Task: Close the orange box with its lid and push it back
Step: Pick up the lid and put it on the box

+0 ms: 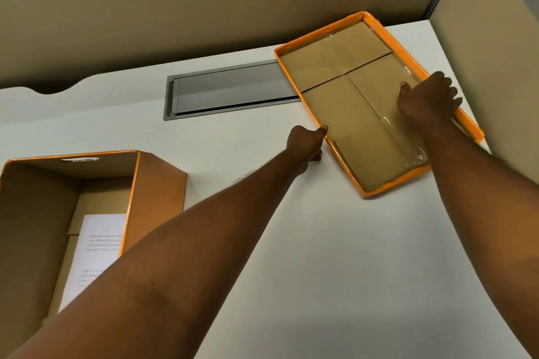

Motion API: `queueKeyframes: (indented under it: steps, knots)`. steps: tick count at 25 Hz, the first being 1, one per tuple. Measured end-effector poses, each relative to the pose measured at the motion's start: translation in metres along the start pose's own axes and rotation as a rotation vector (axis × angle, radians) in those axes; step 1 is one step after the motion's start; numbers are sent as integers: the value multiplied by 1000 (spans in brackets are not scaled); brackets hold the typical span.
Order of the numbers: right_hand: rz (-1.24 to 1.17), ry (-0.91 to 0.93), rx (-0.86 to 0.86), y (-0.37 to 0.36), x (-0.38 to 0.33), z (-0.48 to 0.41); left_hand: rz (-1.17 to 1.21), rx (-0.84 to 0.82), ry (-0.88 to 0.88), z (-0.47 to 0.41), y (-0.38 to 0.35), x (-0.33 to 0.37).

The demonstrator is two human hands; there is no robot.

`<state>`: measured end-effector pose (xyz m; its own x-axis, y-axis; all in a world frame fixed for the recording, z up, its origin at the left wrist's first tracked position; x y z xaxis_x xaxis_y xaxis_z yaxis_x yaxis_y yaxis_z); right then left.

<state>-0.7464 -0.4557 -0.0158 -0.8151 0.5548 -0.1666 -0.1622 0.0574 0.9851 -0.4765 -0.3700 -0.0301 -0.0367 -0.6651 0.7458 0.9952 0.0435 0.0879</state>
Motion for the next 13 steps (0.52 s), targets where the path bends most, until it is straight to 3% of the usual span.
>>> queueKeyframes:
  steps: [6, 13]
  knots:
    - [60, -62, 4, -2, 12, 12, 16, -87, 30, 10, -6, -9]
    - [32, -178, -40, 0, 28, 64, -158, 18, 2, 34, 22, -25]
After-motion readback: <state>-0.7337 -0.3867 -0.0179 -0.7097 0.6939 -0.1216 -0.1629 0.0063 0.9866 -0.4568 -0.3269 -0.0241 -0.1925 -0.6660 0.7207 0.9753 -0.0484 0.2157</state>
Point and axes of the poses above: each hand's wrist, its own z-axis away from the middle knuckle, its own y-axis out of the back of the hand, x = y × z, the point moved 7 cm from there along -z, towards the middle knuckle, and after that the axes turned 7 degrees about z, right-handed, at the moved point
